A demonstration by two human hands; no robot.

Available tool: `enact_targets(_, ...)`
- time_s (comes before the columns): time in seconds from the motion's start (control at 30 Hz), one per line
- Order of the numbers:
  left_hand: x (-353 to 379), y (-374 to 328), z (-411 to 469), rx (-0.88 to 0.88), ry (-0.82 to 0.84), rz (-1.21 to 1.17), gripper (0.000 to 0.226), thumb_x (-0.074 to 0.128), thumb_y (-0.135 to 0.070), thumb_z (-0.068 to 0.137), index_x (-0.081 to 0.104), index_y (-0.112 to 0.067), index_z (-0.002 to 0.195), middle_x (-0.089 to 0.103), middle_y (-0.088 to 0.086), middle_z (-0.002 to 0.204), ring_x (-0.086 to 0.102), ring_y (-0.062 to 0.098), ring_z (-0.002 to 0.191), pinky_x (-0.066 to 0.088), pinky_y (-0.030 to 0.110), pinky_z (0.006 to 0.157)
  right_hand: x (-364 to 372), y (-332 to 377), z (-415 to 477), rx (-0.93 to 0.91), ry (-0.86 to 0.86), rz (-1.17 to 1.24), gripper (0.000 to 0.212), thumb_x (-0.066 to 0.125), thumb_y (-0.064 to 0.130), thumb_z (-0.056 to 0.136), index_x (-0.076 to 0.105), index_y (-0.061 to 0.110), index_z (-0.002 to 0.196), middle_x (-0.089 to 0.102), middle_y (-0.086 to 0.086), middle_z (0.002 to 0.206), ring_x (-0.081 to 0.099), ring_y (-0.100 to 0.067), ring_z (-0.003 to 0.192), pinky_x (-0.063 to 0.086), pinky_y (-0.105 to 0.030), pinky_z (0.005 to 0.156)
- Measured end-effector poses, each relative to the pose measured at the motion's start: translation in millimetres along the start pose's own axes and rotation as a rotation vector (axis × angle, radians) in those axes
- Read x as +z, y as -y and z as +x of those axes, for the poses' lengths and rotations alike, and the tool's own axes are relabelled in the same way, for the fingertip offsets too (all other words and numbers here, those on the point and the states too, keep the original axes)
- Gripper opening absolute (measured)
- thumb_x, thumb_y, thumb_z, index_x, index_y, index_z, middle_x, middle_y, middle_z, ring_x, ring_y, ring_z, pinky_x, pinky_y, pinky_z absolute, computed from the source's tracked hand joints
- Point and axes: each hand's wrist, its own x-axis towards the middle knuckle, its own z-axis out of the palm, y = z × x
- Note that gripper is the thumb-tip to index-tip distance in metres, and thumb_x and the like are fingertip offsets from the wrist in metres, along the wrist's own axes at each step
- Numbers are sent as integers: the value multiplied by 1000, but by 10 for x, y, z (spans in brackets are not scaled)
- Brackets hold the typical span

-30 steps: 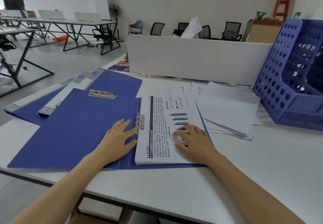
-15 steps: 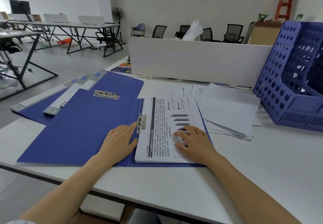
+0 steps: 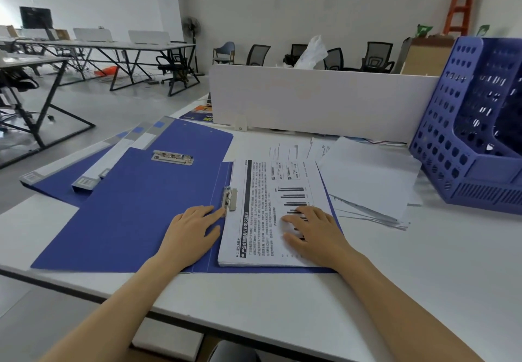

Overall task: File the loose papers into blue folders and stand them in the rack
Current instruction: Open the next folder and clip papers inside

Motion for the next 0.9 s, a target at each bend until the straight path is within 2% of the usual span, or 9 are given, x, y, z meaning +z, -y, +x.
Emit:
enact_targets(0.17, 4, 10, 12, -15, -22, -62, 54, 32, -40, 94, 24, -25, 145, 46, -4, 140, 36, 15, 132, 28, 31, 107, -60, -44, 14, 61, -112, 102, 39, 42, 34, 94, 47, 22, 131, 40, 2, 141, 30, -16, 133, 24, -31, 109)
enact_targets(0.27, 15, 3, 19, -32, -20, -62, 52, 40, -33, 96, 26, -19, 144, 43, -1, 142, 35, 17, 134, 26, 32, 108, -200, -110, 13, 268, -286, 273, 36, 42, 28, 95, 52, 14, 127, 51, -5, 133, 45, -21, 121, 36, -31, 98)
enact_targets(0.4, 26, 7, 30, -20, -32, -46, 45, 39, -33, 96, 37, -20, 139, 37, -3, 148, 30, 15, 138, 23, 32, 111, -386, -222, -3, 529, -340, 836, 42, 47, 21, 93, 42, 11, 134, 52, -10, 127, 49, -22, 103, 36, -29, 85)
enact_targets(0.5, 37, 15, 36, -11, -36, -29, 44, 38, -34, 97, 39, -20, 139, 35, -5, 149, 28, 13, 138, 22, 31, 112, -491, -303, -26, 669, -332, 1399, 47, 53, 19, 91, 38, 16, 135, 51, -6, 98, 49, -19, 79, 44, -28, 69)
enact_targets(0.6, 36, 25, 36, -8, -49, -27, 44, 38, -34, 96, 40, -20, 138, 36, -4, 148, 29, 14, 138, 23, 31, 111, -556, -385, -54, 749, -380, 1568, 30, 54, 16, 90, 49, 9, 118, 48, -8, 86, 51, -20, 67, 47, -27, 50)
enact_targets(0.67, 46, 35, 42, -5, -56, -21, 44, 37, -35, 97, 40, -21, 138, 36, -5, 148, 29, 14, 138, 24, 31, 111, -569, -366, -79, 728, -356, 1572, 12, 54, 13, 88, 54, 6, 98, 53, -13, 88, 52, -22, 61, 46, -23, 43)
enact_targets(0.73, 48, 44, 44, -2, -60, -18, 49, 30, -43, 95, 42, -22, 137, 38, -5, 147, 31, 13, 137, 25, 30, 110, -560, -289, -94, 632, -273, 1561, 8, 54, 11, 88, 57, 5, 83, 64, -13, 78, 60, -24, 56, 48, -23, 45)
enact_targets(0.8, 44, 53, 30, -8, -56, -40, 63, 20, -48, 83, 44, -22, 135, 41, -6, 145, 34, 13, 135, 27, 30, 109, -548, -212, -121, 499, -108, 1632, 15, 49, 10, 91, 61, 4, 83, 71, -9, 63, 68, -21, 51, 51, -23, 42)
enact_targets(0.9, 32, 80, 6, -8, -83, -96, 63, 24, -44, 80, 51, -19, 130, 50, -2, 138, 42, 17, 130, 32, 31, 105, -540, -190, -147, 361, 107, 1624, 19, 43, 3, 92, 61, 6, 93, 74, -5, 66, 71, -18, 56, 54, -22, 44)
